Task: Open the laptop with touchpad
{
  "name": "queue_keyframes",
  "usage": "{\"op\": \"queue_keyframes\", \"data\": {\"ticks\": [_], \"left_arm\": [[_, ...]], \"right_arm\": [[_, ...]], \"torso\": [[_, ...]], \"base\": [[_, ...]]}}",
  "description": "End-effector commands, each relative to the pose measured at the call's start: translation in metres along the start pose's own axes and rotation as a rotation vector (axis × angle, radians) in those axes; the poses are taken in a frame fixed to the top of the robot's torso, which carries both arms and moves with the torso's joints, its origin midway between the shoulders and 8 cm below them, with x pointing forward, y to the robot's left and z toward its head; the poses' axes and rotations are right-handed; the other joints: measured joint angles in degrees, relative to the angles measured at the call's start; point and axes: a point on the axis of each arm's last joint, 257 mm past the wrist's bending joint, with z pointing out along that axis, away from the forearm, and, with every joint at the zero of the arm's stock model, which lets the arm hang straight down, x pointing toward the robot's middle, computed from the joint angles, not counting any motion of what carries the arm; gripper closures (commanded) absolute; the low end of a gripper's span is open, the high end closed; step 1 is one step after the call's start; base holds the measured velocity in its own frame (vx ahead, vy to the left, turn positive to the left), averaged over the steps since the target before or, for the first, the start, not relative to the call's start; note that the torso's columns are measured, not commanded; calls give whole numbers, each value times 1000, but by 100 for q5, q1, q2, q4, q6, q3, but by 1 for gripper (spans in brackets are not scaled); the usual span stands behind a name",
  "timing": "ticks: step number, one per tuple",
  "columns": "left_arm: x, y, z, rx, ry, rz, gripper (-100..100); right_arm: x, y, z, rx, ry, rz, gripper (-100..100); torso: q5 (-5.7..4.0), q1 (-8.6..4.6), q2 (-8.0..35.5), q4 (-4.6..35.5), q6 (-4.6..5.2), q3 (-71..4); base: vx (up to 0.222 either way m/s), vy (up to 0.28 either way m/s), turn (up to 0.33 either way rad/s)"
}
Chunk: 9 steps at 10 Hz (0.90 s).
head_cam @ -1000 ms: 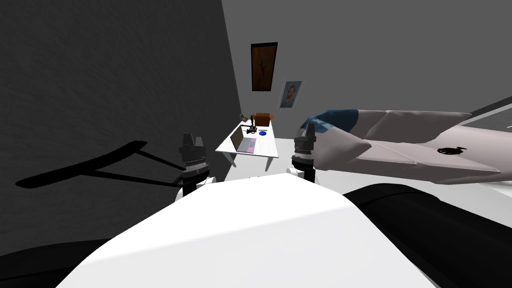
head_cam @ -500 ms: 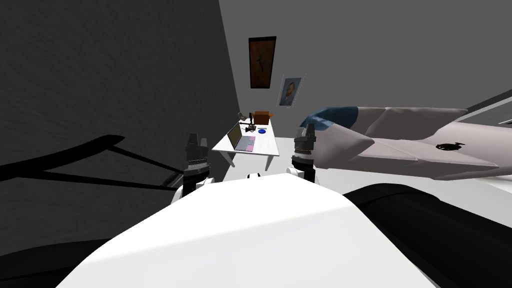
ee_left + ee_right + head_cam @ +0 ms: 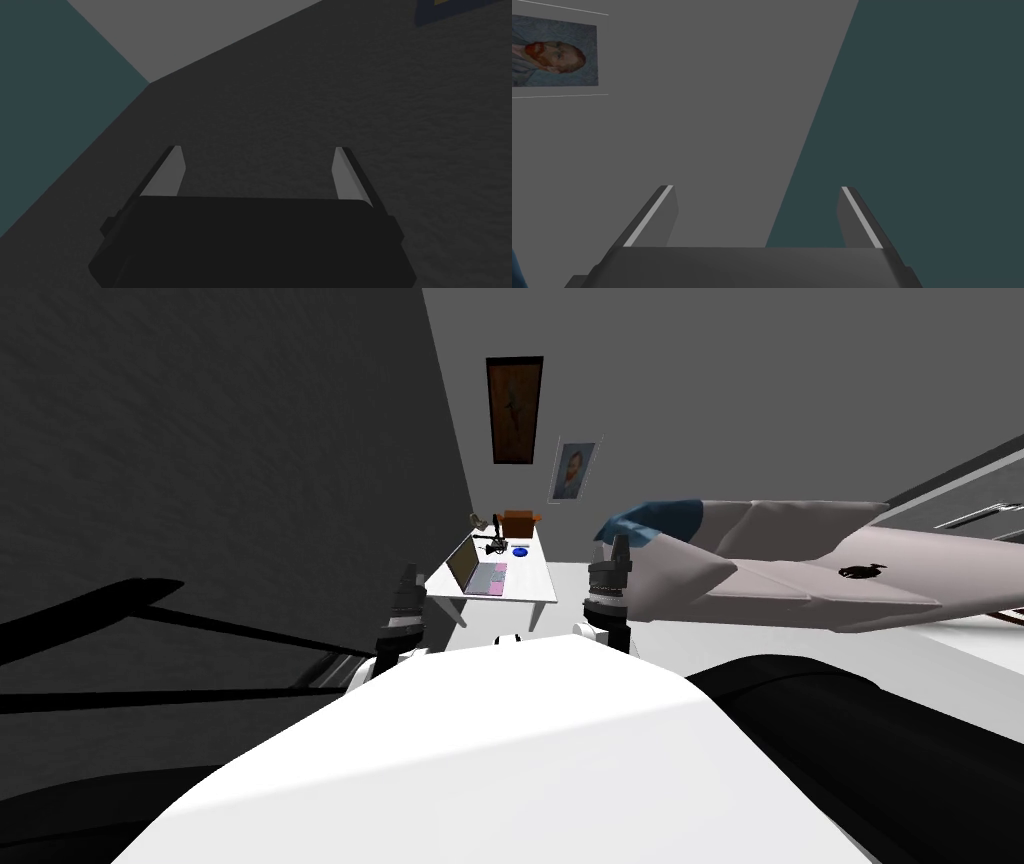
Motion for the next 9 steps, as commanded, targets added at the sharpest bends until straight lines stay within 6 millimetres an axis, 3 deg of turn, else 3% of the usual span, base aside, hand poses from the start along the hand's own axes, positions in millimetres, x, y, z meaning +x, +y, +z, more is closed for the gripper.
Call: {"op": "queue_keyframes", "data": {"ticks": [1, 9], "left_arm": [[11, 32, -4, -84, 48, 35, -100], [32, 103, -29, -280, 206, 172, -100]], "right_arm": [[0, 0, 0, 0, 0, 0, 0], [0, 0, 0, 0, 0, 0, 0]], "torso": [[-1, -3, -1, 0, 1, -1], [-1, -2, 1, 0, 0, 0]], "base": [[65, 0, -96], [52, 5, -75]]}}
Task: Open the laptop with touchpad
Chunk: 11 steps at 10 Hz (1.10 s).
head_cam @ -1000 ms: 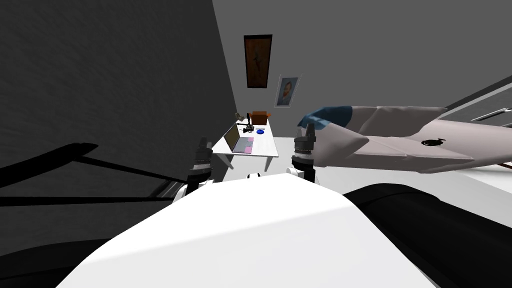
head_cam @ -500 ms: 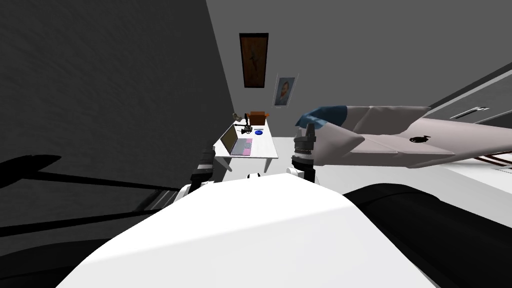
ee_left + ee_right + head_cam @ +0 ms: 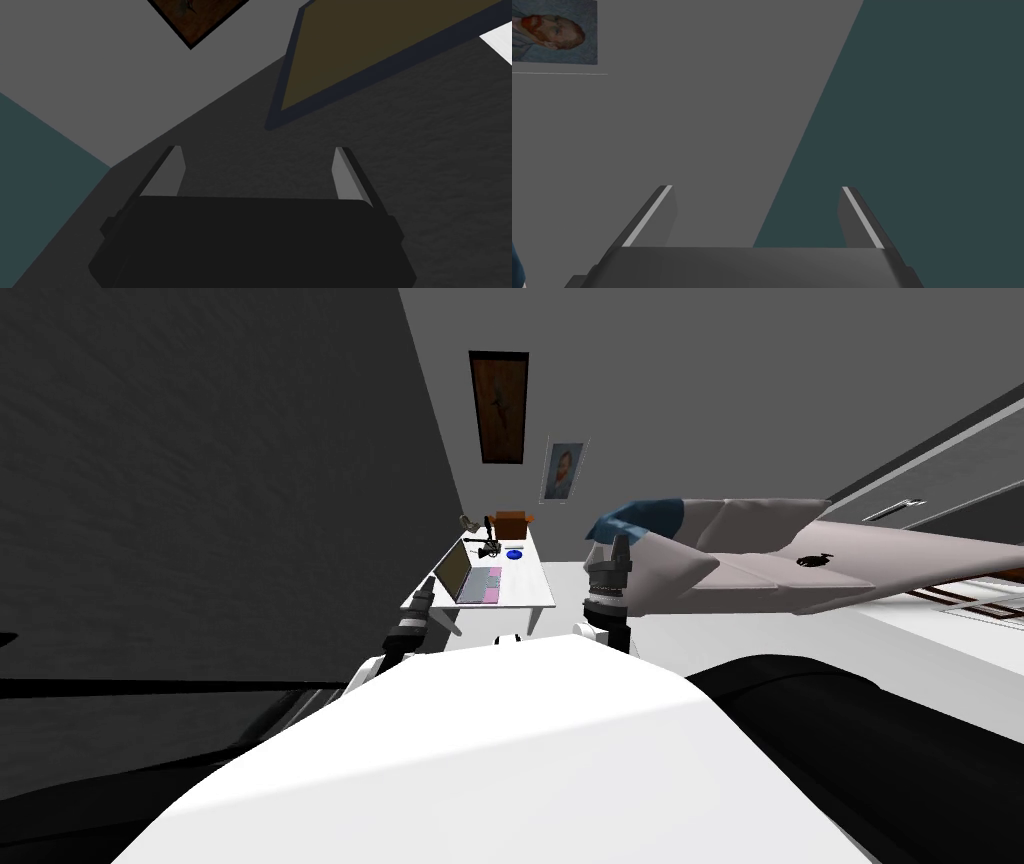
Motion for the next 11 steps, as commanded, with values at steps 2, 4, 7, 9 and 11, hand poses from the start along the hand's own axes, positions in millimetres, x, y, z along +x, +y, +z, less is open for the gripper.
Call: {"op": "queue_keyframes", "data": {"ticks": [2, 4, 7, 9, 11], "left_arm": [[15, 39, -6, -106, 74, 77, -100], [18, 52, -9, -140, 96, 103, -100], [21, 66, -13, -175, 120, 133, -100], [20, 64, -14, -178, 120, 135, -100], [18, 67, -14, -172, 128, 213, 100]], "right_arm": [[0, 0, 0, 0, 0, 0, 0], [0, 0, 0, 0, 0, 0, 0], [0, 0, 0, 0, 0, 0, 0], [0, 0, 0, 0, 0, 0, 0], [0, 0, 0, 0, 0, 0, 0]], "torso": [[0, -1, -3, -1, -1, -2], [-1, -3, -4, -1, 0, -3], [0, -1, -1, 0, -1, -1], [-1, -4, -19, -4, 0, -10], [-1, -1, 12, 4, 1, 7]], "base": [[59, 11, -88], [54, 5, -58], [43, 5, -58], [86, -3, -16], [10, -22, 9]]}}
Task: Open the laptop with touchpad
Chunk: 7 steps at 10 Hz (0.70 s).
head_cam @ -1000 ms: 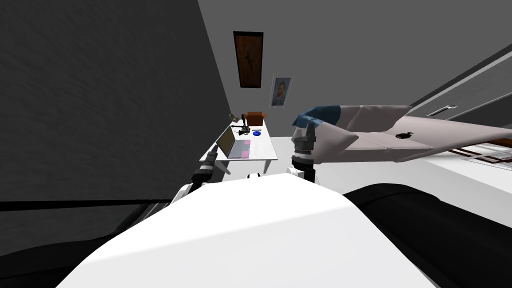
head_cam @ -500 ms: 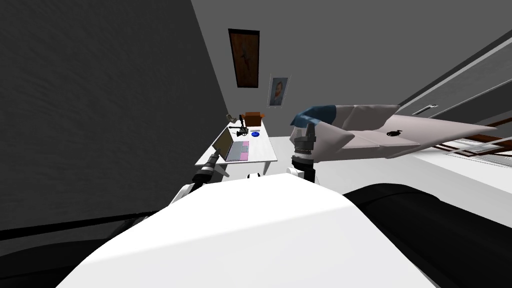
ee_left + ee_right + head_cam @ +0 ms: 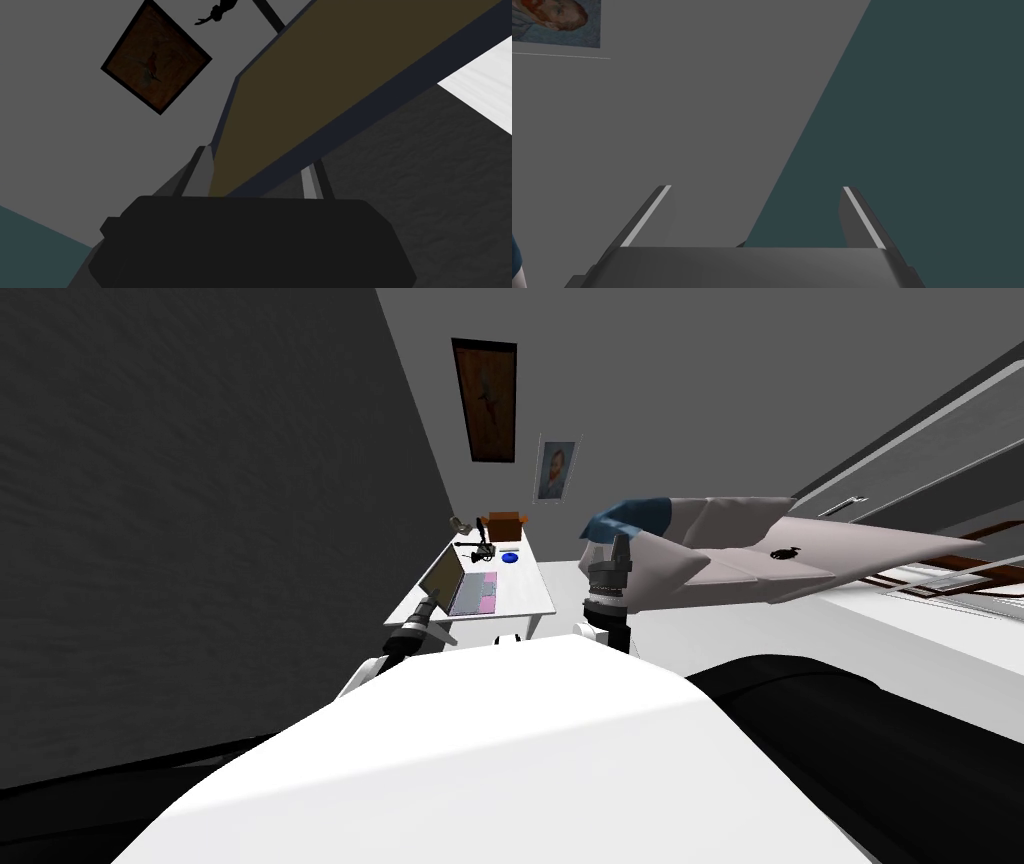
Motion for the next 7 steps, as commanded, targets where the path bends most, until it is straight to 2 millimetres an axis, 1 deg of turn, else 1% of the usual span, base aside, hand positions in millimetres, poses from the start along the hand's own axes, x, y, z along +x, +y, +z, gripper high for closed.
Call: {"op": "queue_keyframes", "data": {"ticks": [1, 2, 7], "left_arm": [[-2, 4, 1, 5, 1, 118, 100], [-2, 6, 1, 7, 2, 157, 100], [-4, 13, 2, 17, 8, 353, 100]], "right_arm": [[0, 0, 0, 0, 0, 0, 0], [0, 0, 0, 0, 0, 0, 0], [0, 0, 0, 0, 0, 0, 0]], "torso": [[7, -9, 3, 4, 0, 1], [2, -24, -1, 1, 7, 0], [0, -12, -9, -4, 7, -4]], "base": [[9, -105, 28], [-17, -105, 20], [-10, -89, 12]]}}
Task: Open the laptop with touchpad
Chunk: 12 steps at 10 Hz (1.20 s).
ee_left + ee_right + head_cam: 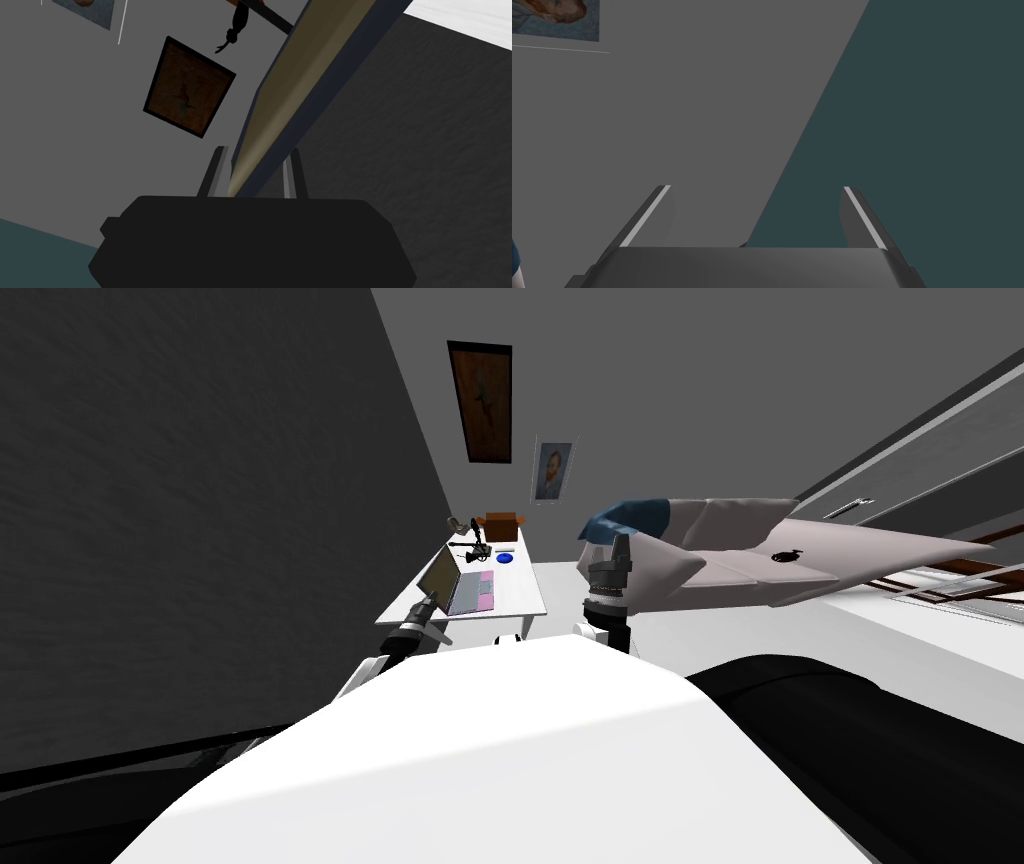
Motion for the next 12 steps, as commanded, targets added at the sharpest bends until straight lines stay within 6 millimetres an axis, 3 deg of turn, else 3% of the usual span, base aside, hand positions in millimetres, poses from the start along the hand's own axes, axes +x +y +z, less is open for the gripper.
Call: {"op": "queue_keyframes", "data": {"ticks": [1, 2, 12], "left_arm": [[1, 2, 1, 10, 5, 103, 100], [-1, 3, 1, 5, 0, 80, 100], [34, 19, 23, 21, 17, 455, 100]], "right_arm": [[0, 0, 0, 0, 0, 0, 0], [0, 0, 0, 0, 0, 0, 0], [0, 0, 0, 0, 0, 0, 0]], "torso": [[1, 0, 1, -1, 0, 1], [6, 2, -2, -7, 5, 1], [38, 19, -32, -49, 11, -13]], "base": [[-4, -79, 21], [-1, -31, 17], [-20, -47, 9]]}}
